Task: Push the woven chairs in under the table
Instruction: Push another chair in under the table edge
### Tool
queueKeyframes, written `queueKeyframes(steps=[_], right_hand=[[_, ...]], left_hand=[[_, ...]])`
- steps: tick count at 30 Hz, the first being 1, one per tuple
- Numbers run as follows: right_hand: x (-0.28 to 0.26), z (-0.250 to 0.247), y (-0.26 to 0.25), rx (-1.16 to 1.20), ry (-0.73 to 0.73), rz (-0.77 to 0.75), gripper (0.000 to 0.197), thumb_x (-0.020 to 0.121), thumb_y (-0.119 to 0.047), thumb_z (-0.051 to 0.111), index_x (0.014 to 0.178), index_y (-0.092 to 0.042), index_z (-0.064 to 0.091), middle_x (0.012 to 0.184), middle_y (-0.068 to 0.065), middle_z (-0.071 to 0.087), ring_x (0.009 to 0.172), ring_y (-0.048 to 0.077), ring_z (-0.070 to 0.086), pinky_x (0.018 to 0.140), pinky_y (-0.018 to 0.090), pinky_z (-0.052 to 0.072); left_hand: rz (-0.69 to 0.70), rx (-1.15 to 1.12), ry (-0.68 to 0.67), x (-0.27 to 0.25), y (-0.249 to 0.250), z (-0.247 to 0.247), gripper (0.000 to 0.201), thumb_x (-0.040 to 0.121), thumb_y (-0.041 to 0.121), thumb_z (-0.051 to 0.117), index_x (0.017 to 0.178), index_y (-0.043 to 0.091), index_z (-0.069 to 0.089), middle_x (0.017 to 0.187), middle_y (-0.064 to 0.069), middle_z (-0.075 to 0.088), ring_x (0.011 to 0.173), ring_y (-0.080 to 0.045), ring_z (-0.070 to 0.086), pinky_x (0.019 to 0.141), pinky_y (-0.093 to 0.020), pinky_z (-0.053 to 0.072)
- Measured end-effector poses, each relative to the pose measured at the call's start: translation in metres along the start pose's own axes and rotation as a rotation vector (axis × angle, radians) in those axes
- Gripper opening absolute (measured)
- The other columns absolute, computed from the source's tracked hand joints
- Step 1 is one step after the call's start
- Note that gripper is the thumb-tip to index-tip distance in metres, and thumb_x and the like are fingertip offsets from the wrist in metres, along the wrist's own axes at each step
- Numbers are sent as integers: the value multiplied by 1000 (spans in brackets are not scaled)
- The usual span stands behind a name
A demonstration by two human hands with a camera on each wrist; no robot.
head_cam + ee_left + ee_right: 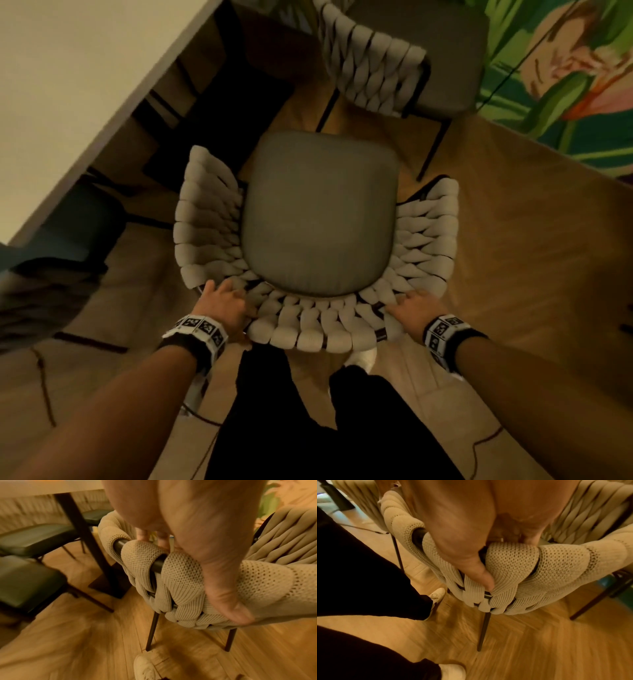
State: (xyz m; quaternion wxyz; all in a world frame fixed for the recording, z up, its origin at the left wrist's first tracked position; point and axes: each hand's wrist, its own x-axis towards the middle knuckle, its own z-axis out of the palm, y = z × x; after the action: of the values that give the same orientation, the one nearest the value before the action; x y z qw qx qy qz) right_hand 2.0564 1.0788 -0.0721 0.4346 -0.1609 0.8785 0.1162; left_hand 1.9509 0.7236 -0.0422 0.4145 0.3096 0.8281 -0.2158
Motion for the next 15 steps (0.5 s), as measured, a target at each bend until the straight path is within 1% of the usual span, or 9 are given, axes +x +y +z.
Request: queueKeyframes(steps=[2,4,8,9,11,12,15], right_hand=[[7,-5,21,-83,20,-35,42,98,-23,43,140,-21,41,133,12,55,121,32,53,105,42,35],[16,-12,40,-162,69,-79,40,97,-22,44,136,-20,44,131,11,58,120,31,54,104,42,35],[36,-25,71,-256,114,-142,38,96,-23,44,134,-20,47,130,8,59,120,29,54,107,43,36],[51,-44,82,-327,135,-186,39,97,-23,43,135,-20,47,132,7,58,121,28,53,108,42,35],[56,-51,94,-351,130,-185,40,98,-23,42,137,-20,46,134,7,57,124,28,52,109,41,34],[65,-59,100,-371,147,-219,40,98,-23,42,137,-20,46,135,6,57,125,28,51,110,41,33],[87,-88,117,-452,159,-265,40,98,-22,43,137,-20,46,136,5,57,127,26,50,110,40,31]], left_hand=[[-43,-93,-3,-6,18,9,74,68,79,59,128,36,56,127,6,53,120,-24,35,93,-44,29],[-78,-182,-18,-11,35,15,78,66,81,59,128,34,56,127,5,52,120,-25,35,94,-45,29],[-131,-301,-41,-15,63,18,73,69,79,58,128,37,58,129,4,51,120,-26,35,96,-46,30],[-170,-360,-34,-13,66,18,73,69,79,58,129,38,58,128,4,51,120,-27,35,96,-46,29],[-183,-399,-39,-11,75,14,74,68,80,58,129,39,57,127,4,50,120,-27,35,94,-46,28],[-208,-429,-37,-9,77,13,75,67,81,58,129,39,58,127,4,50,119,-27,35,93,-46,28],[-271,-512,-48,-2,85,3,78,64,82,59,125,33,61,126,3,52,118,-27,35,93,-46,28]])
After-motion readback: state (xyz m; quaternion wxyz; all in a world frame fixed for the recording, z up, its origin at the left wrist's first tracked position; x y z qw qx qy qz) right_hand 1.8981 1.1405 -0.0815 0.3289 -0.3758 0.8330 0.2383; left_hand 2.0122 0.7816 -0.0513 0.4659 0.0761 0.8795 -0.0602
